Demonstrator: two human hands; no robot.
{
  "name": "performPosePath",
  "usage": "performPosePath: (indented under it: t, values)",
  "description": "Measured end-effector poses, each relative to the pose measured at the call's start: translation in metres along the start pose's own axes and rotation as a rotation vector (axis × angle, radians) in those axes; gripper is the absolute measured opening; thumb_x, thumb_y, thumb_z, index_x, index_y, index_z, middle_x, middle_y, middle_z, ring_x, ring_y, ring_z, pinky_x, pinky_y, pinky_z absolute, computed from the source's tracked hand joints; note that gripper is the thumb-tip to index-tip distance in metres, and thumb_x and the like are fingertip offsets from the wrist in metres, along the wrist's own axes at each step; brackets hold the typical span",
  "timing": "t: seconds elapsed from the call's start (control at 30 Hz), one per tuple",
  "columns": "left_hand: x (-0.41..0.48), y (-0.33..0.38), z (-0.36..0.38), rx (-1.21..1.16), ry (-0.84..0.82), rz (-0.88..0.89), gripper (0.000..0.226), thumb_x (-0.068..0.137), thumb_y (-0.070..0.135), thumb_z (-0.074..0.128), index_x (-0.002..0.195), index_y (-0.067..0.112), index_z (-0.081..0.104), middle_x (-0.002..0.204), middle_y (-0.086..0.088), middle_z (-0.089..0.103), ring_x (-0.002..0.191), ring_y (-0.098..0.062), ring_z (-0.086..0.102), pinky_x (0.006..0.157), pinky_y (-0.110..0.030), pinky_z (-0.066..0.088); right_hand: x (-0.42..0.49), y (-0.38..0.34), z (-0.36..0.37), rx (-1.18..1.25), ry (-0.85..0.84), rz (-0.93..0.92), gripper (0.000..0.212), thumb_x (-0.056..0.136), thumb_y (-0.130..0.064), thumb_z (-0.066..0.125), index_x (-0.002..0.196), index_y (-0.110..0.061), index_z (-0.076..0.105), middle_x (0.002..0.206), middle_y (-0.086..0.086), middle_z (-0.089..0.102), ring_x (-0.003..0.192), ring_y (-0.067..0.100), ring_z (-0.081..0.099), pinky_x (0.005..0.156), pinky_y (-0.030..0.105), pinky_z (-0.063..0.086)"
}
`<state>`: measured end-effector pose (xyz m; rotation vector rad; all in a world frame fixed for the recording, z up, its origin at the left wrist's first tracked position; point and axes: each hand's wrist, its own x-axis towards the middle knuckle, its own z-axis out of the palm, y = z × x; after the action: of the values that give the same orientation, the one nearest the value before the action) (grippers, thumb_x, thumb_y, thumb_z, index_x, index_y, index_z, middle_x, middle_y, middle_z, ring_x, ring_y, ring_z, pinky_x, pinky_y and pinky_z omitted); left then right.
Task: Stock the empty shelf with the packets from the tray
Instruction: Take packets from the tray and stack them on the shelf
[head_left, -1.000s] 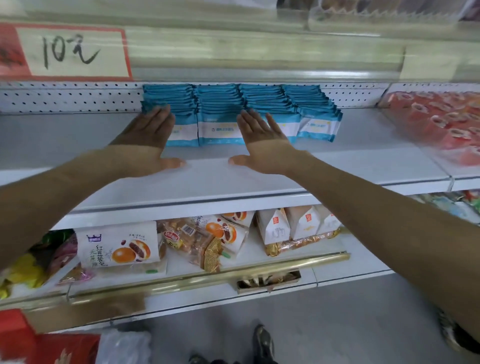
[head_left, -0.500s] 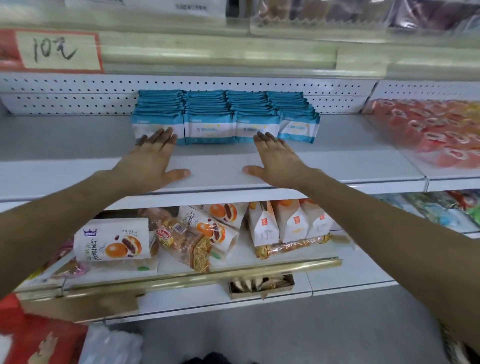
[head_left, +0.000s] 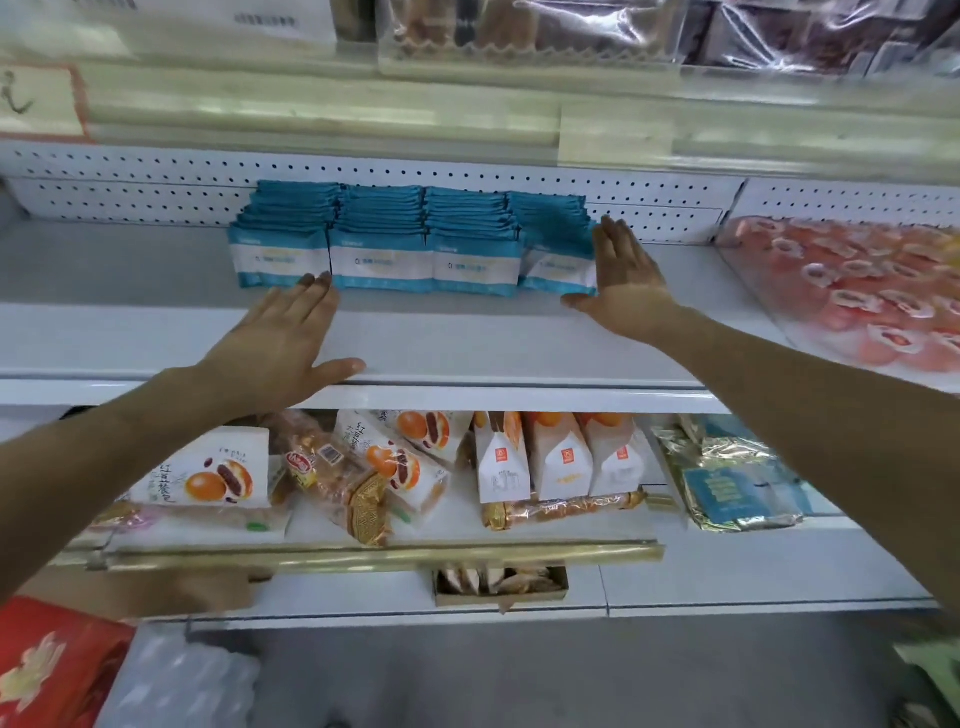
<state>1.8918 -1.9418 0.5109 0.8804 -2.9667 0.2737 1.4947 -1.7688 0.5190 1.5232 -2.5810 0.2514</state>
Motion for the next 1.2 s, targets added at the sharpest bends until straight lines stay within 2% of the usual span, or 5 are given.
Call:
performPosePath:
  t: [0.3, 0.57, 0.7, 0.9, 1.2]
  values:
    - [0.0, 0.012, 0.014, 0.003, -0.022, -0.035, 0.113, 0.083, 0.09, 0.005, 0.162, 0.009, 0.005, 0.171, -0.008, 0.001, 0.158, -0.024, 0.002, 0.127, -0.048, 0.012, 0.034, 0.03, 0.008, -0.072, -0.105, -0.188, 0.118, 0.087, -0.071, 0.06, 0.162, -0.013, -0.01, 0.171, 0.003, -0.013, 0.157, 0.022, -0.01, 0.128, 0.047, 0.008]
    - [0.01, 0.025, 0.005, -0.059, -0.002, -0.067, 0.109, 0.086, 0.088, 0.009, 0.163, 0.011, 0.005, 0.171, -0.008, 0.003, 0.158, -0.025, 0.006, 0.127, -0.046, 0.014, 0.058, 0.025, 0.021, -0.048, -0.146, -0.195, 0.114, 0.087, -0.073, 0.057, 0.162, -0.02, -0.012, 0.17, -0.003, -0.013, 0.157, 0.022, -0.011, 0.128, 0.048, 0.008]
    - [0.03, 0.04, -0.009, -0.083, 0.009, -0.063, 0.101, 0.092, 0.08, 0.022, 0.163, 0.011, 0.005, 0.171, -0.009, 0.007, 0.157, -0.026, 0.008, 0.127, -0.047, 0.014, 0.07, 0.024, 0.025, -0.058, -0.123, -0.216, 0.11, 0.088, -0.067, 0.061, 0.162, -0.022, -0.006, 0.171, 0.0, -0.006, 0.158, 0.025, -0.007, 0.127, 0.052, 0.012]
    - [0.055, 0.057, -0.014, -0.103, -0.007, -0.037, 0.1, 0.091, 0.081, 0.02, 0.163, 0.013, 0.003, 0.171, -0.006, 0.001, 0.158, -0.023, 0.004, 0.126, -0.05, 0.016, 0.081, 0.026, 0.023, -0.081, -0.124, -0.258, 0.109, 0.088, -0.066, 0.063, 0.162, -0.019, -0.002, 0.17, 0.003, 0.001, 0.157, 0.028, -0.004, 0.126, 0.056, 0.014]
    - [0.053, 0.067, -0.025, -0.086, 0.014, -0.009, 0.081, 0.099, 0.068, 0.034, 0.16, 0.015, 0.022, 0.166, -0.006, 0.027, 0.148, -0.028, 0.034, 0.117, -0.047, 0.035, 0.097, 0.029, 0.021, -0.028, -0.247, -0.34, 0.111, 0.088, -0.065, 0.062, 0.162, -0.022, -0.008, 0.169, 0.001, -0.009, 0.156, 0.028, -0.014, 0.124, 0.06, 0.016]
